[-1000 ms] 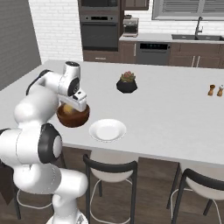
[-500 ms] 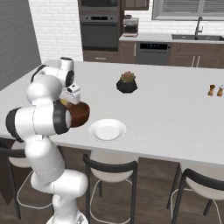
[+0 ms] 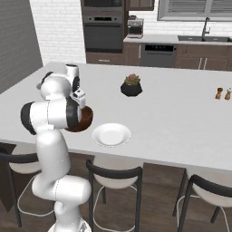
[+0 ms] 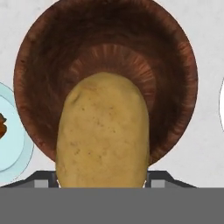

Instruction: Pick the chicken drumstick and potato from their plates and place them in the bowl. Then put the bowl in the fridge.

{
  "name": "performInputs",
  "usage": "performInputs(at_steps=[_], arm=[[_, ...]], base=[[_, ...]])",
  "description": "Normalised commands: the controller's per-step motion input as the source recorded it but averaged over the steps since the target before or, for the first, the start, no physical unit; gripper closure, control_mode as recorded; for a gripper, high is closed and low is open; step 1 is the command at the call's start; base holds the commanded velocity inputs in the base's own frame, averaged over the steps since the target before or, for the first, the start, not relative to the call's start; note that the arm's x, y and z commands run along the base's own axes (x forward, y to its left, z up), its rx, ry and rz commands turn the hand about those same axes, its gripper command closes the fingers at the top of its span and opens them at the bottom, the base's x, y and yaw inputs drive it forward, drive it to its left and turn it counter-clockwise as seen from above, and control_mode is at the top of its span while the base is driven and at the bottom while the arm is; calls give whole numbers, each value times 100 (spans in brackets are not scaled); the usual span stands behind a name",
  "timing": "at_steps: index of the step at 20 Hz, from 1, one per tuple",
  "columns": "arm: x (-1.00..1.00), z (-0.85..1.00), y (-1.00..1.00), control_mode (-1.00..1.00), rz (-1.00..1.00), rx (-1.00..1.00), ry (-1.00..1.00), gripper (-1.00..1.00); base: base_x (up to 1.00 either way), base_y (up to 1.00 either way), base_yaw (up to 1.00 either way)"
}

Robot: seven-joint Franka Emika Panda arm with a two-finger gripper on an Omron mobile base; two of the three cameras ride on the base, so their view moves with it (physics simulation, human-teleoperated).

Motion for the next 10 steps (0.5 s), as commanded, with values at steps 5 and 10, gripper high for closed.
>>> performInputs(at_steps=[5,10], arm=[[20,-44,0,-100,0,0,0,100],[2,-48,0,-100,0,0,0,100]], base=[[0,0,0],[0,0,0]])
